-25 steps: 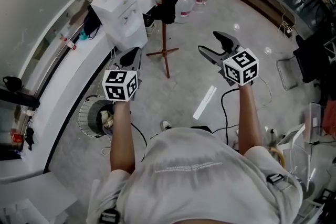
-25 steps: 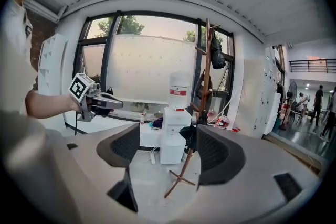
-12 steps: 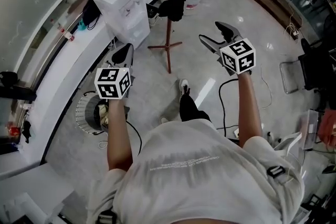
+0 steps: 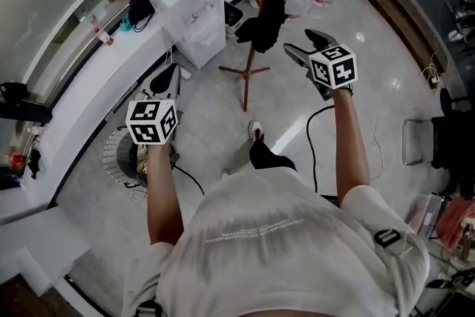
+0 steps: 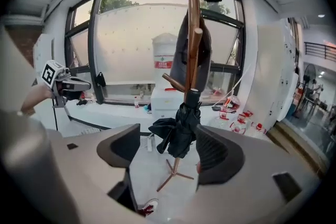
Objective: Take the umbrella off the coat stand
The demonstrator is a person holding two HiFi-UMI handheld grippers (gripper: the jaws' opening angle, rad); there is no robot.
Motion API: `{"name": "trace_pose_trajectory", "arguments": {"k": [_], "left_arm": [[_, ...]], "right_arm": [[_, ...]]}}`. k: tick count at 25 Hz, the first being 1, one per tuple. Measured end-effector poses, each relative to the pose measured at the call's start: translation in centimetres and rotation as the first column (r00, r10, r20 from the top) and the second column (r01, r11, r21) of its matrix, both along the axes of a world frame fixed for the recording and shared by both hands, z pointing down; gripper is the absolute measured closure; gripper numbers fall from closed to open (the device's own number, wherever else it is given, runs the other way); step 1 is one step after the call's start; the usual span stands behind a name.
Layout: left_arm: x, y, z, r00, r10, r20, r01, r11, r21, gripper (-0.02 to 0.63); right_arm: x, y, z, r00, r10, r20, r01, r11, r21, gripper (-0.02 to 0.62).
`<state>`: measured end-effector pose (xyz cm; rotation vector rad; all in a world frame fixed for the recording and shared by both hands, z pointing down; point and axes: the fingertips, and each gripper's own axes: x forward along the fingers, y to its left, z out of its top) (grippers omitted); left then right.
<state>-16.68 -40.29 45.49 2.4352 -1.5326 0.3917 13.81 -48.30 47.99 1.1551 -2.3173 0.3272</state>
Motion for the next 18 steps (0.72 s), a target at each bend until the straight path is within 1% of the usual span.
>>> {"name": "trace_pose_trajectory", "arguments": {"k": [3, 7, 10, 14, 18], "left_arm": [[0.5, -1.6, 1.0, 1.000, -0.015, 0.008, 0.015, 0.999, -0.029, 0.589], [0.4, -3.5, 2.6, 0.998, -0.052, 0.017, 0.054, 0.996, -0.071, 0.589], [0.3, -4.5, 4.1, 0.997, -0.079, 0.022, 0.080, 0.991, -0.105, 0.589], [0.9, -5.9, 5.8, 0.996, -0.083, 0.036, 0.087, 0.986, -0.141, 0.589], [1.4, -7.3, 6.6, 0.995, -0.092, 0.043, 0.098, 0.982, -0.160, 0.589]], "right_arm": [[-0.5, -3.3, 1.9, 0.999, -0.031, 0.033, 0.032, 0.999, -0.039, 0.224], [-1.3, -6.9, 4.3, 0.994, -0.051, 0.094, 0.055, 0.997, -0.045, 0.197], [-2.0, -8.9, 6.4, 0.990, -0.043, 0.131, 0.048, 0.998, -0.042, 0.185], [-2.7, -11.3, 8.8, 0.985, -0.010, 0.172, 0.016, 0.999, -0.036, 0.172], [-3.2, -13.1, 10.3, 0.983, -0.020, 0.182, 0.026, 0.999, -0.027, 0.160]]}}
